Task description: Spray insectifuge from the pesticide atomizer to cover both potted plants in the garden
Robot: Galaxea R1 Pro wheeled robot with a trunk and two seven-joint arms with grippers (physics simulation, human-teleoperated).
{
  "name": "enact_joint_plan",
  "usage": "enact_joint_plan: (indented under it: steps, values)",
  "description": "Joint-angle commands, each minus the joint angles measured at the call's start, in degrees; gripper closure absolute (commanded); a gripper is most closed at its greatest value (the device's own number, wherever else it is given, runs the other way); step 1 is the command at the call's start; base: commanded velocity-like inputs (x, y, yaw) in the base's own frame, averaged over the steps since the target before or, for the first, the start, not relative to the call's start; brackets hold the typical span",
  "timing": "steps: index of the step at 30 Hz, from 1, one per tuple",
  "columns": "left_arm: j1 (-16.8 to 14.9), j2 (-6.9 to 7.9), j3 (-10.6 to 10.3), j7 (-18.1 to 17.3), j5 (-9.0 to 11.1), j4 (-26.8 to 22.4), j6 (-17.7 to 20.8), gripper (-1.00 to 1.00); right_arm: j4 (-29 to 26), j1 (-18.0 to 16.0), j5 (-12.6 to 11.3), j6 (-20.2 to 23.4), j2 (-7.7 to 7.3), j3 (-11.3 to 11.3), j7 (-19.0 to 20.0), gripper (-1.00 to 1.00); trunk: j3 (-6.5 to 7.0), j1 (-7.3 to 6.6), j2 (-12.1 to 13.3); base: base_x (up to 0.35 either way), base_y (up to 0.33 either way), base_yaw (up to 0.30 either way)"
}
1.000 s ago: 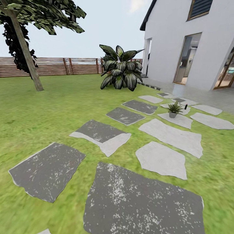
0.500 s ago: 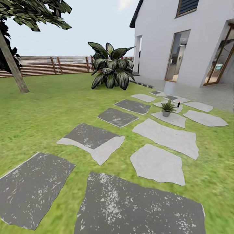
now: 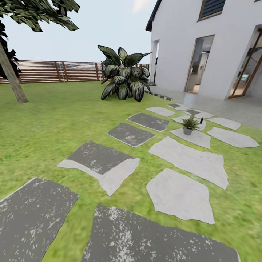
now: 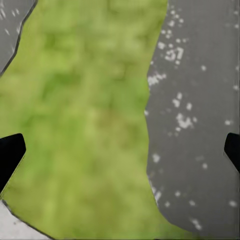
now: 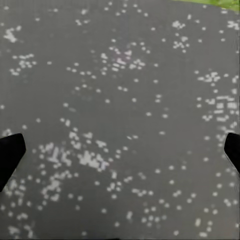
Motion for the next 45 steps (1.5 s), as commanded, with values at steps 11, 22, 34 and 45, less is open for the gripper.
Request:
enact_joint_plan:
  steps: [11, 22, 34, 45]
  values:
    - [-0.03, -0.01, 0.1, 0.03, 0.04, 0.06, -0.18, -1.0, 0.04, -0.03, 0.03, -0.19, 0.01, -0.09, -0.02, -1.0, -0.05, 0.02, -0.02, 0.336, 0.0, 0.0]
    - [-0.03, -0.01, 0.1, 0.03, 0.04, 0.03, -0.22, -1.0, 0.04, -0.03, 0.03, -0.19, 0.01, -0.09, -0.02, -1.0, -0.05, 0.02, -0.02, 0.336, 0.0, -0.001]
    - [-0.03, -0.04, 0.02, 0.03, -0.03, 0.04, -0.23, -1.0, 0.04, -0.01, 0.01, -0.19, 0.01, -0.1, -0.02, -1.0, -0.05, 0.02, -0.02, 0.336, 0.0, -0.12]
    - [0.0, -0.02, 0.09, 0.06, -0.05, 0.05, -0.23, -1.0, 0.0, 0.01, -0.06, -0.19, 0.01, -0.16, 0.04, -1.0, -0.05, 0.02, -0.02, 0.336, 0.0, -0.003]
